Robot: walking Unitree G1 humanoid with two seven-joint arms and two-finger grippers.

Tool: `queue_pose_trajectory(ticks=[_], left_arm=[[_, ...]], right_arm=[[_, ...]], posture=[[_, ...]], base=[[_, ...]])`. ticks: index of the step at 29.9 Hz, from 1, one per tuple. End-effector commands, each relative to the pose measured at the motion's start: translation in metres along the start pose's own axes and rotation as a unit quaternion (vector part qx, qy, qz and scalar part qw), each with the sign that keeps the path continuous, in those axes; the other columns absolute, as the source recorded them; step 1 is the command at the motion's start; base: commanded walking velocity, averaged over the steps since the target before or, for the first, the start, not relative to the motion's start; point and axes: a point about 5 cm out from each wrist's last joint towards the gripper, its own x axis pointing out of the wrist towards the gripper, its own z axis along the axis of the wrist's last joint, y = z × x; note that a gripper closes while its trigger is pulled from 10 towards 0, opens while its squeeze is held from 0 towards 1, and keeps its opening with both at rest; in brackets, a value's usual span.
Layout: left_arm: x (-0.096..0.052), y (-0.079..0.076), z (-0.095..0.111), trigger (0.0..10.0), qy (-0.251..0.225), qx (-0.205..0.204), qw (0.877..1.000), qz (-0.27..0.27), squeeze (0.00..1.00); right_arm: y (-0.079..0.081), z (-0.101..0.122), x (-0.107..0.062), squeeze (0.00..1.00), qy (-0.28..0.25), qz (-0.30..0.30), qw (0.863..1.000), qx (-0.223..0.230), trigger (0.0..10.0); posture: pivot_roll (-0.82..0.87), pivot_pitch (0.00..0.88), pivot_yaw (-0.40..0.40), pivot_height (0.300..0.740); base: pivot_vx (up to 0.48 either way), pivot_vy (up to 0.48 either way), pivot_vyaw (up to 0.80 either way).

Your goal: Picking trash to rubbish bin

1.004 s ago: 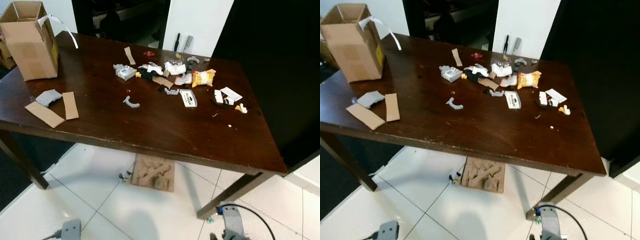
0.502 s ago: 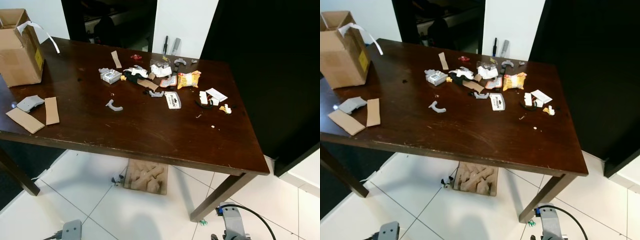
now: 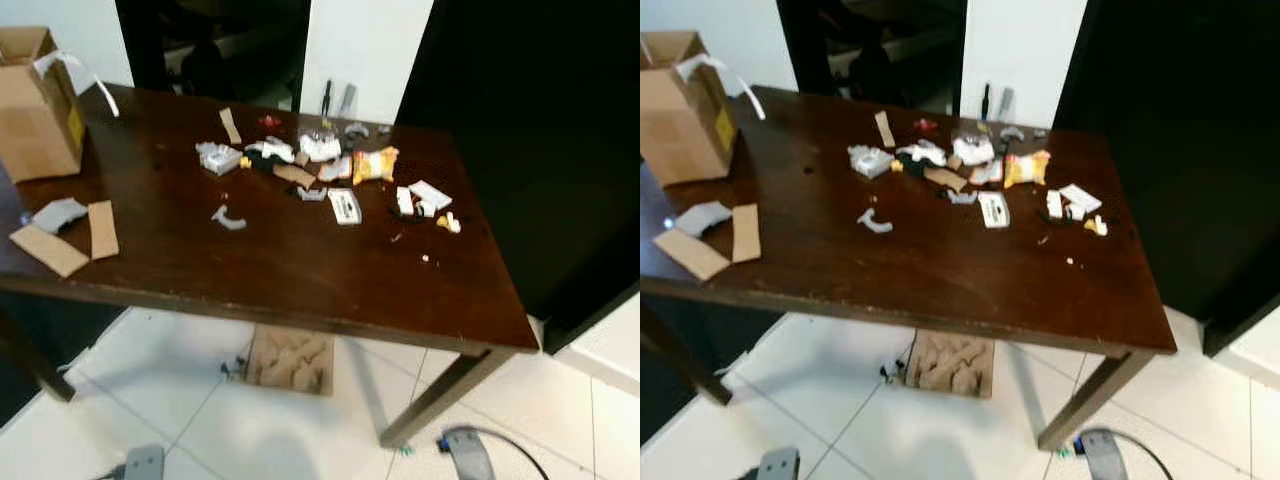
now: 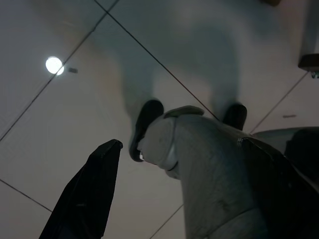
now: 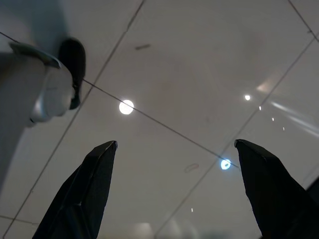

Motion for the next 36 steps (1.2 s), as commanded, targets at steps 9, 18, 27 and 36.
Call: queue_pose_trajectory(ticks=[9,18,27,36], left_arm=[[-0.005,0.006,-0.017,10.0,0.031,-0.008,0.999,0.006,0.00],[-0.006,0.009,-0.020,10.0,0.036,-0.011,0.999,0.003,0.00],[-0.007,0.006,-0.025,10.0,0.045,-0.016,0.999,0.001,0.00],[-0.007,0.005,-0.025,10.0,0.043,-0.016,0.999,-0.001,0.00]], right_arm=[[-0.007,0.000,0.000,0.00,0.001,-0.016,1.000,0.009,10.0],[-0.012,-0.007,-0.001,0.00,0.017,-0.029,0.999,0.022,10.0],[-0.024,-0.043,-0.005,0.00,0.090,-0.043,0.994,0.055,10.0],[-0.016,-0.063,-0.008,0.00,0.142,0.003,0.983,0.118,10.0]], posture=[[0.20,0.080,-0.101,0.740],[0.21,0.092,-0.096,0.740],[0.20,0.097,-0.094,0.740],[0.20,0.102,-0.096,0.740]], base=[[0.373,0.000,0.00],[0.169,-0.069,0.00],[0.000,-0.200,-0.52],[0.000,0.000,-0.06]])
